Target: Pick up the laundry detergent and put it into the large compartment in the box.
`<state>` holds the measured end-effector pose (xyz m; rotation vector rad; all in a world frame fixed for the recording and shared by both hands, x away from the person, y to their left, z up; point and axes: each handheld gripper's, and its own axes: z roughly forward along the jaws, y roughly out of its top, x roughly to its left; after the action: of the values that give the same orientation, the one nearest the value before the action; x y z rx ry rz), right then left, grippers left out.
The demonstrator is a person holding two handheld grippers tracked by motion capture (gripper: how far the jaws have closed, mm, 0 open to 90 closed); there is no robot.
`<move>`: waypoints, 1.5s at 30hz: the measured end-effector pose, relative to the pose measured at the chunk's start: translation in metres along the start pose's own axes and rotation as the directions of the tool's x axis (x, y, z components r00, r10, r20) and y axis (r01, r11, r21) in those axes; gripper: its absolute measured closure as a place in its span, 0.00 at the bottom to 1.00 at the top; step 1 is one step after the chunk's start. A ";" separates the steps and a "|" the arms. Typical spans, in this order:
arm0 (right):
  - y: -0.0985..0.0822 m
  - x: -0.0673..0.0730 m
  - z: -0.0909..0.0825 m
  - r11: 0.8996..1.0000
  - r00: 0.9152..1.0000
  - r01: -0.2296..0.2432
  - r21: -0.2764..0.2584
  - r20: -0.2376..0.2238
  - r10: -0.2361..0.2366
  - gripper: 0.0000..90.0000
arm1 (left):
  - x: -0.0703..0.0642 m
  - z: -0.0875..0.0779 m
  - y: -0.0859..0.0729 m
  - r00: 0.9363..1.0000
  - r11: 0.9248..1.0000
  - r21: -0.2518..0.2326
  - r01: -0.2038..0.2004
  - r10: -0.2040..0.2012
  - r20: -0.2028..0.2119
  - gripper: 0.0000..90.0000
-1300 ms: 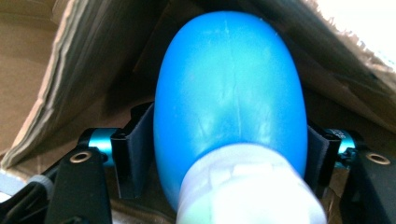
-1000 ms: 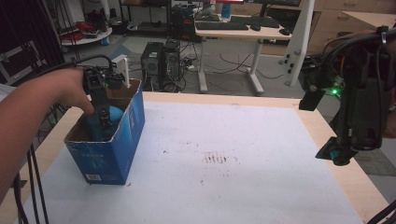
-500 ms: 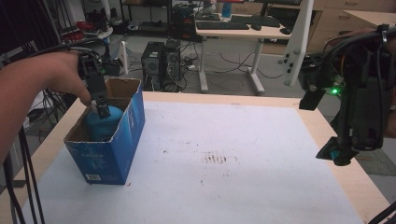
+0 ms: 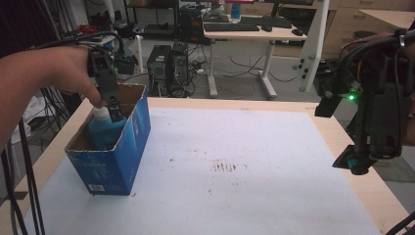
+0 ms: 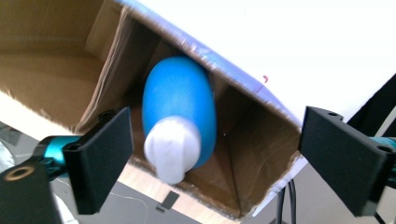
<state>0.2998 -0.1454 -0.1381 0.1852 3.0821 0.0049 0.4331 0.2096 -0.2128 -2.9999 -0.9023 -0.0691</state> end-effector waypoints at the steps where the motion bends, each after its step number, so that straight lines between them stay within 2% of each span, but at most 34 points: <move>1: 0.000 0.000 0.000 1.000 1.000 0.001 -0.001 -0.001 -0.001 0.02 | -0.003 -0.001 0.003 1.000 1.000 0.000 -0.014 0.014 0.005 0.08; 4: -0.001 0.000 0.001 1.000 1.000 0.002 -0.002 -0.001 -0.002 0.02 | -0.013 -0.003 0.013 0.998 0.998 -0.010 -0.058 0.058 0.016 0.07; 8: -0.003 0.000 0.001 1.000 1.000 -0.002 -0.003 -0.004 0.002 0.02 | -0.026 -0.004 0.027 0.992 0.992 -0.003 -0.123 0.123 0.025 0.06; 12: -0.004 -0.001 0.002 1.000 1.000 -0.002 -0.007 -0.005 0.002 0.02 | -0.038 -0.004 0.040 0.985 0.985 -0.018 -0.170 0.170 0.031 0.02; 14: -0.004 -0.001 0.002 1.000 1.000 -0.002 -0.007 -0.005 0.002 0.02 | -0.043 -0.004 0.046 0.979 0.980 -0.023 -0.200 0.200 0.045 0.02; 17: -0.005 -0.001 0.003 1.000 1.000 -0.004 -0.006 -0.007 0.004 0.02 | -0.051 -0.003 0.057 0.964 0.965 -0.025 -0.261 0.262 0.050 0.02; 19: -0.006 -0.002 0.003 1.000 1.000 -0.005 -0.005 -0.007 0.005 0.02 | -0.056 -0.001 0.064 0.957 0.959 -0.027 -0.282 0.283 0.061 0.02; 20: -0.006 -0.002 0.003 1.000 1.000 -0.005 -0.005 -0.010 0.004 0.02 | -0.058 0.000 0.067 0.952 0.954 -0.032 -0.298 0.300 0.065 0.02; 21: -0.006 -0.002 0.003 1.000 1.000 -0.005 -0.005 -0.010 0.004 0.02 | -0.058 0.000 0.067 0.952 0.954 -0.032 -0.298 0.300 0.065 0.02; 22: -0.007 -0.002 0.004 1.000 1.000 -0.003 -0.006 -0.010 0.003 0.02 | -0.061 0.001 0.069 0.946 0.948 -0.033 -0.315 0.317 0.066 0.02; 23: -0.007 -0.004 0.005 1.000 1.000 -0.002 -0.005 -0.011 0.002 0.02 | -0.065 0.003 0.074 0.935 0.939 -0.039 -0.342 0.344 0.083 0.02; 25: -0.008 -0.005 0.005 1.000 1.000 0.001 -0.004 -0.012 -0.001 0.02 | -0.068 0.006 0.079 0.925 0.928 -0.033 -0.371 0.372 0.080 0.02; 27: -0.008 -0.006 0.006 1.000 1.000 -0.004 -0.004 -0.013 0.004 0.02 | -0.069 0.010 0.084 0.921 0.925 -0.028 -0.379 0.380 0.091 0.02; 29: -0.007 -0.007 0.007 1.000 1.000 -0.003 -0.002 -0.013 0.003 0.02 | -0.071 0.013 0.087 0.914 0.917 -0.027 -0.397 0.398 0.083 0.02; 32: -0.006 -0.007 0.006 1.000 1.000 0.001 0.000 -0.014 -0.001 0.02 | -0.072 0.017 0.091 0.914 0.918 -0.032 -0.396 0.397 0.088 0.02; 33: -0.006 -0.007 0.006 1.000 1.000 0.005 -0.003 -0.015 -0.005 0.02 | -0.072 0.017 0.093 0.911 0.914 -0.026 -0.404 0.405 0.084 0.02; 35: -0.006 -0.007 0.006 1.000 1.000 0.007 -0.003 -0.011 -0.007 0.02 | -0.071 0.020 0.095 0.912 0.915 -0.024 -0.402 0.403 0.079 0.02; 38: -0.005 -0.007 0.006 1.000 1.000 0.006 -0.003 -0.009 -0.006 0.02 | -0.072 0.023 0.096 0.910 0.912 -0.025 -0.409 0.410 0.064 0.02; 40: -0.004 -0.006 0.007 1.000 1.000 0.005 -0.005 -0.008 -0.005 0.02 | -0.073 0.025 0.096 0.911 0.913 -0.027 -0.406 0.407 0.065 0.02; 41: -0.004 -0.006 0.007 1.000 1.000 0.007 -0.006 -0.010 -0.008 0.02 | -0.073 0.026 0.096 0.909 0.911 -0.027 -0.412 0.413 0.065 0.02; 43: -0.004 -0.006 0.006 1.000 1.000 0.006 -0.006 -0.008 -0.006 0.02 | -0.074 0.028 0.096 0.910 0.912 -0.027 -0.409 0.410 0.066 0.02; 45: -0.004 -0.006 0.007 1.000 1.000 0.004 -0.004 -0.007 -0.004 0.02 | -0.075 0.029 0.096 0.908 0.910 -0.027 -0.414 0.415 0.065 0.02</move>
<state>0.3056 -0.1496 -0.1444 0.1787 3.0888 0.0120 0.4245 0.0887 -0.2449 -3.1465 -0.2468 0.0340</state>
